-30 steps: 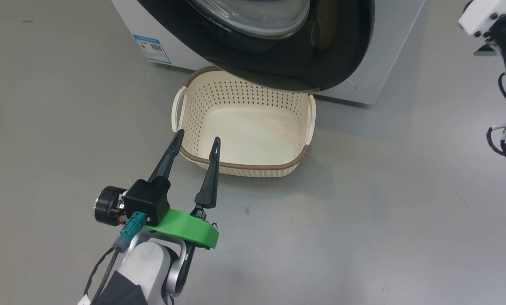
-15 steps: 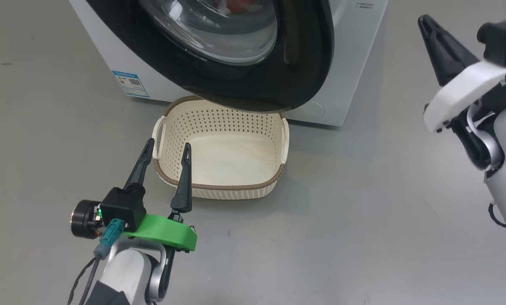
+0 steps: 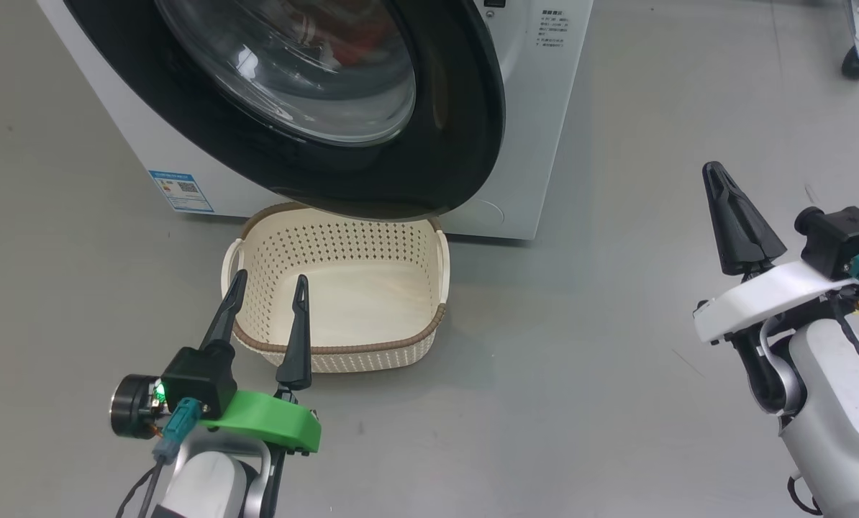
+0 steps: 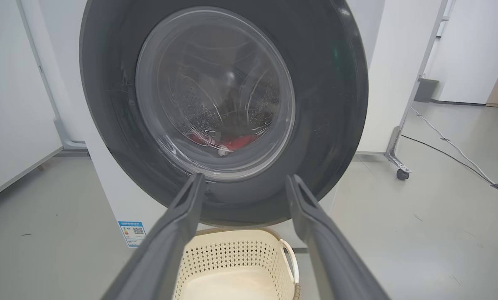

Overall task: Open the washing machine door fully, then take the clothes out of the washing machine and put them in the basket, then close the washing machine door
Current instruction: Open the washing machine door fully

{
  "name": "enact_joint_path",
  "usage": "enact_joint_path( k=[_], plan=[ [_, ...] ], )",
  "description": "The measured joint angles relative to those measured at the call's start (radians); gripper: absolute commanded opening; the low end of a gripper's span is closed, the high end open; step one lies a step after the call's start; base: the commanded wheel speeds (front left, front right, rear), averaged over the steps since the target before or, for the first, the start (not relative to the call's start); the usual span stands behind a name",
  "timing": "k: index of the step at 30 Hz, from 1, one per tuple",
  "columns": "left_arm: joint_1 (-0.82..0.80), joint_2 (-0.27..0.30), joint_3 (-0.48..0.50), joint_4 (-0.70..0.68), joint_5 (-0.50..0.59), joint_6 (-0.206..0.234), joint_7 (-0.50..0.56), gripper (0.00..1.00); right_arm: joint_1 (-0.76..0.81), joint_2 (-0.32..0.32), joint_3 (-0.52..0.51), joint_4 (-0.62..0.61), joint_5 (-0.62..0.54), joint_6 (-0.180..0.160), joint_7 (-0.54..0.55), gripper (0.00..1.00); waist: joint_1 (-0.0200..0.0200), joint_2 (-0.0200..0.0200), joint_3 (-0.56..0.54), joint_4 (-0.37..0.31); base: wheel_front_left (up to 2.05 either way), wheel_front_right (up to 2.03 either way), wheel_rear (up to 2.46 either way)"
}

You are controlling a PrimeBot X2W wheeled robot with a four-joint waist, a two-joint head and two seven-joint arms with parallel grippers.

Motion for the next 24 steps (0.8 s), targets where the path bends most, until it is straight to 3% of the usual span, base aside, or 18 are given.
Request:
enact_joint_path(
  k=[1,2,3,4,13,24],
  plan=[
    [0.003,0.000,0.001,0.001,0.000,0.000,0.000,1.00,0.014,0.004,-0.005,-0.002,0.000,-0.010,-0.016,0.05,0.0000,0.0000,-0.004,-0.004,0.00,0.00,0.00],
    [0.006,0.000,0.004,0.001,0.001,0.000,0.000,1.00,0.025,0.006,-0.010,-0.005,0.000,-0.019,-0.020,0.38,0.0000,0.0000,-0.008,-0.008,0.00,0.00,0.00],
    [0.009,0.000,0.007,0.001,0.001,0.000,0.000,1.00,0.034,0.010,-0.017,-0.008,0.000,-0.028,-0.020,0.78,0.0000,0.0000,-0.012,-0.012,0.00,0.00,0.00],
    [0.012,0.000,0.009,0.001,0.001,0.000,0.000,1.00,0.045,0.015,-0.026,-0.012,0.000,-0.037,-0.020,1.00,0.0000,0.0000,-0.015,-0.015,0.00,0.00,0.00],
    [0.034,0.000,0.012,0.005,0.007,0.000,0.000,1.00,0.151,0.055,-0.052,-0.055,0.000,-0.076,-0.020,1.00,0.0000,0.0000,-0.031,-0.033,0.00,0.00,0.00],
    [0.046,0.001,0.013,0.006,0.012,0.000,0.000,1.00,0.190,0.062,-0.082,-0.115,-0.022,-0.079,-0.020,1.00,0.0000,0.0000,-0.032,-0.035,0.00,0.00,0.00]
  ],
)
